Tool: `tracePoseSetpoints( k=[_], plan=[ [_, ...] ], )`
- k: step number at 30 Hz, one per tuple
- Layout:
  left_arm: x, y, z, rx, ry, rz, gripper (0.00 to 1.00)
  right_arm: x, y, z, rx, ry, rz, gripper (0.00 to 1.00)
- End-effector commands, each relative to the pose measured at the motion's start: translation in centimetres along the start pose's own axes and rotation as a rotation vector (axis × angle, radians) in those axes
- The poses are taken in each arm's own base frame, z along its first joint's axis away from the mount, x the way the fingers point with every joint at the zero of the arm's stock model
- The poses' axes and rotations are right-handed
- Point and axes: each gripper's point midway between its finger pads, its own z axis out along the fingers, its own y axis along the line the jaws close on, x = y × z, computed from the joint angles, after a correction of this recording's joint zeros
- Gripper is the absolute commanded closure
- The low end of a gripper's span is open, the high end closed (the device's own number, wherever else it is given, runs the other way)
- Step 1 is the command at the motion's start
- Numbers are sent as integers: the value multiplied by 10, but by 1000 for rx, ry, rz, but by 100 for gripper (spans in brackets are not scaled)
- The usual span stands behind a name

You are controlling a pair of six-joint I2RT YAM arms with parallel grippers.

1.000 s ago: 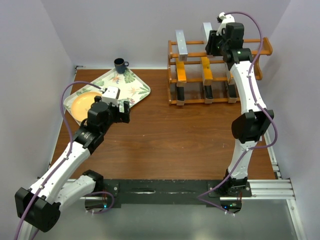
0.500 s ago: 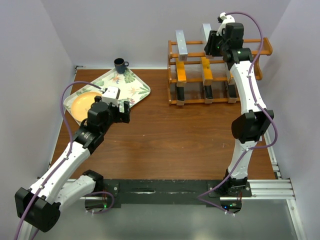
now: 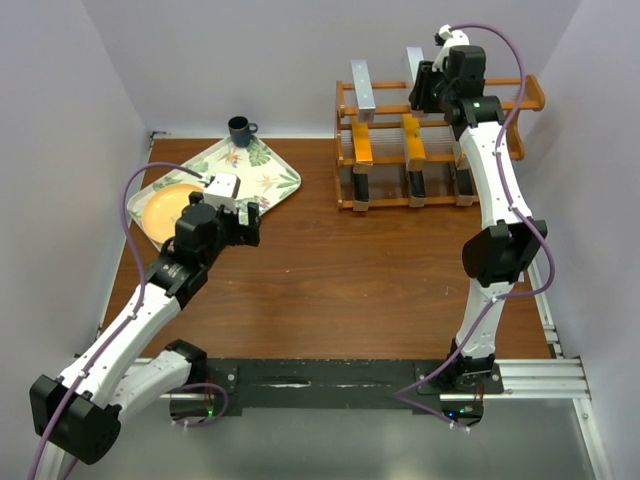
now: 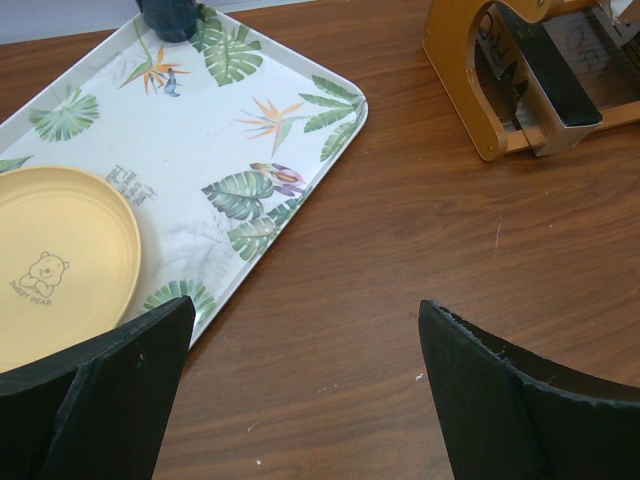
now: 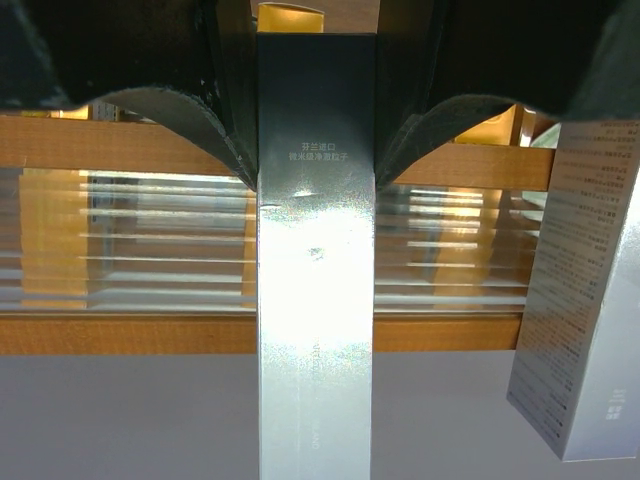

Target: Place and organize the toothpastes onto the shelf

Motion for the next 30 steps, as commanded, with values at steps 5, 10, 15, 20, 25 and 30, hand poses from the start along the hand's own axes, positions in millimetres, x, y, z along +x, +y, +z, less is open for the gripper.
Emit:
tracePoseSetpoints(
  k=[5, 10, 15, 20, 25, 30],
  plan=[
    [-13, -2, -1, 15, -41, 6, 0, -27, 12, -22, -15, -80, 7, 56],
    [-14, -2, -2, 16, -47, 5, 0, -25, 12, -23, -2, -79, 22, 52],
    [-15, -3, -3, 18, -51, 4, 0, -24, 12, -24, 3, -85, 30, 50],
    [-16, -2, -4, 18, -54, 3, 0, -24, 13, -27, 8, -88, 34, 41],
    [-16, -3, -4, 20, -57, 3, 0, -29, 15, -36, -2, -101, 31, 26],
    [-19, -3, -7, 22, -66, 1, 0, -47, 16, -60, -4, -162, 34, 7]
  ],
)
